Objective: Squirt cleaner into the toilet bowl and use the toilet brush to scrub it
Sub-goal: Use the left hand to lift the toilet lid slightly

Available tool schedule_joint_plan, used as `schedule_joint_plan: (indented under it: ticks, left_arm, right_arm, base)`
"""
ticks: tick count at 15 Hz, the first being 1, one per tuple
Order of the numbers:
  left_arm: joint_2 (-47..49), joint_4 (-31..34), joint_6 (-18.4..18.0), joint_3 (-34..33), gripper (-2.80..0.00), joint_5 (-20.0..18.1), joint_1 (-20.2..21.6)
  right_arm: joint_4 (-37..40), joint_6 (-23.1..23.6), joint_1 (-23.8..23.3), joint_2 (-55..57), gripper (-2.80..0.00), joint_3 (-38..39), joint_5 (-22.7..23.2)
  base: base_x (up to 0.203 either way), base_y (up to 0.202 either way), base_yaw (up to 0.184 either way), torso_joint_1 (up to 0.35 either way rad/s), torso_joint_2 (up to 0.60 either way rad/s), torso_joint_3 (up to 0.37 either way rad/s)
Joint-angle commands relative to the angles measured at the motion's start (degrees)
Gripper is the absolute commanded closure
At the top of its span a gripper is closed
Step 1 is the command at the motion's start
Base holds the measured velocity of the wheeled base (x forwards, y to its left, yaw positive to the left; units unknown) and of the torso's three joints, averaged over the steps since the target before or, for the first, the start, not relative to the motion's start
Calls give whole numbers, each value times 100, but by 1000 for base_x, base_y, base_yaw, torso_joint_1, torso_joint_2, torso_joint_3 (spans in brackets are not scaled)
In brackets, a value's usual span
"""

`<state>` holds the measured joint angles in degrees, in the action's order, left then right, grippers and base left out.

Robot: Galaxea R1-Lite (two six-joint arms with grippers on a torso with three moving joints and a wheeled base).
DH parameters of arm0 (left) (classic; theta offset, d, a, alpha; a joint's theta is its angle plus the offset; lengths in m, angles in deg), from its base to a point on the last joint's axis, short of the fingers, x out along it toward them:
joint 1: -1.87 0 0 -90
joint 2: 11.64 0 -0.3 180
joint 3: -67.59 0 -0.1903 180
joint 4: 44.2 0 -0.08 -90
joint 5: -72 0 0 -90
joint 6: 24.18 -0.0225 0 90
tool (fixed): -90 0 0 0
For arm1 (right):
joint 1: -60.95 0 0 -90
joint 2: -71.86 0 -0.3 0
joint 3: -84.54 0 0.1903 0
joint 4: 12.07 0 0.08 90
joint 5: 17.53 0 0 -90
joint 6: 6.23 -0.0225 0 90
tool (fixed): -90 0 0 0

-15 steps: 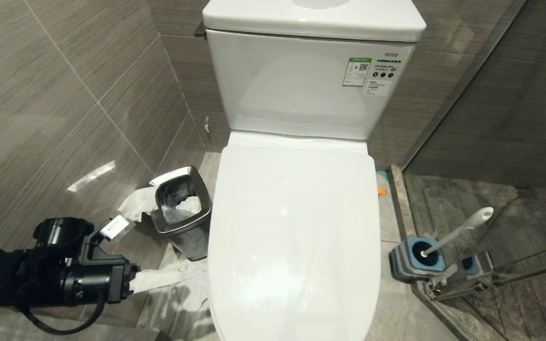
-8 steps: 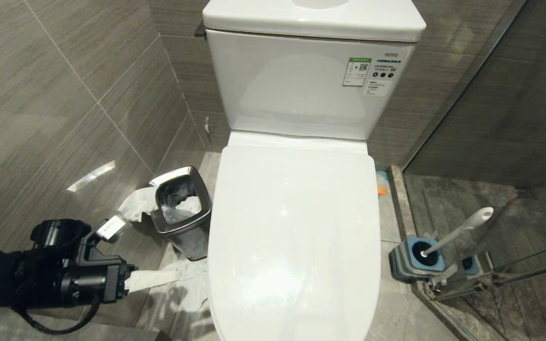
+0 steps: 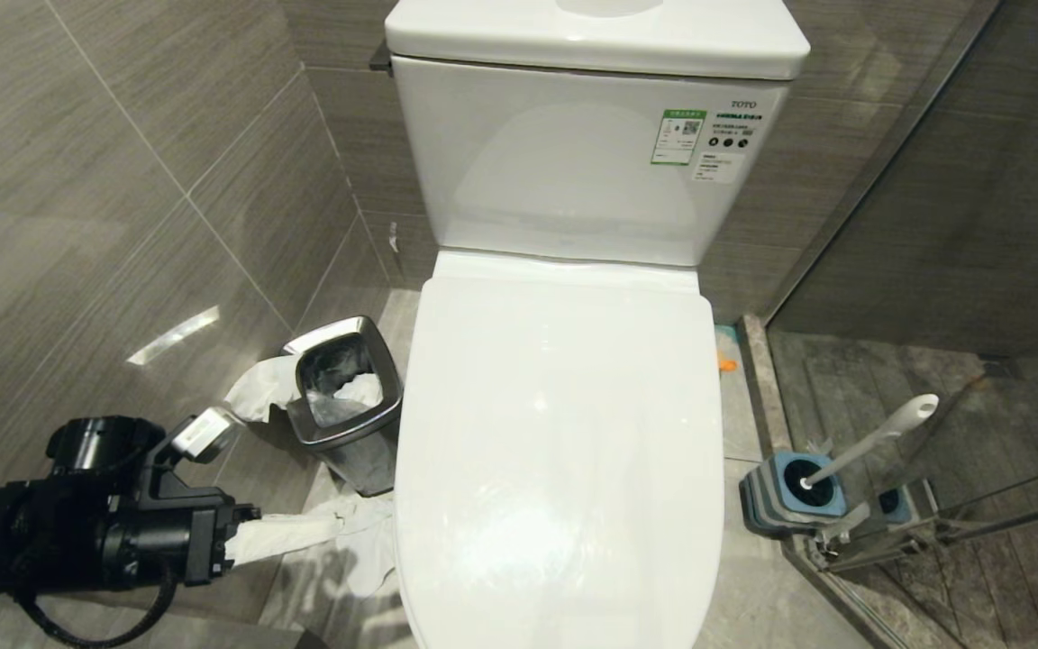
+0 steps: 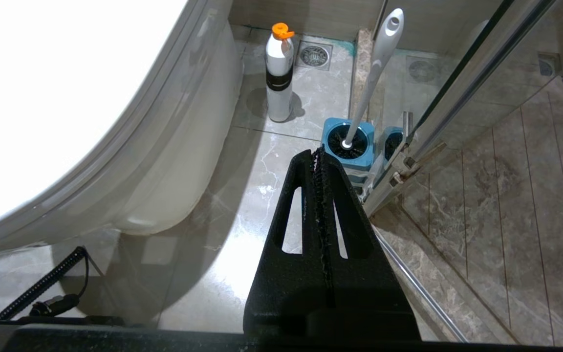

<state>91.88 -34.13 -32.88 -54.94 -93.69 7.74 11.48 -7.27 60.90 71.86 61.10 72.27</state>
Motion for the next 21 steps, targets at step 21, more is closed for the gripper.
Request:
schedule_joint_plan:
  ticks: [21]
  left_arm:
    - [-131, 3, 185, 176, -280, -763, 389]
  right_arm:
    - [-1, -2, 5, 9, 0, -1, 2]
  base:
    - [0, 0, 0, 1, 1, -94]
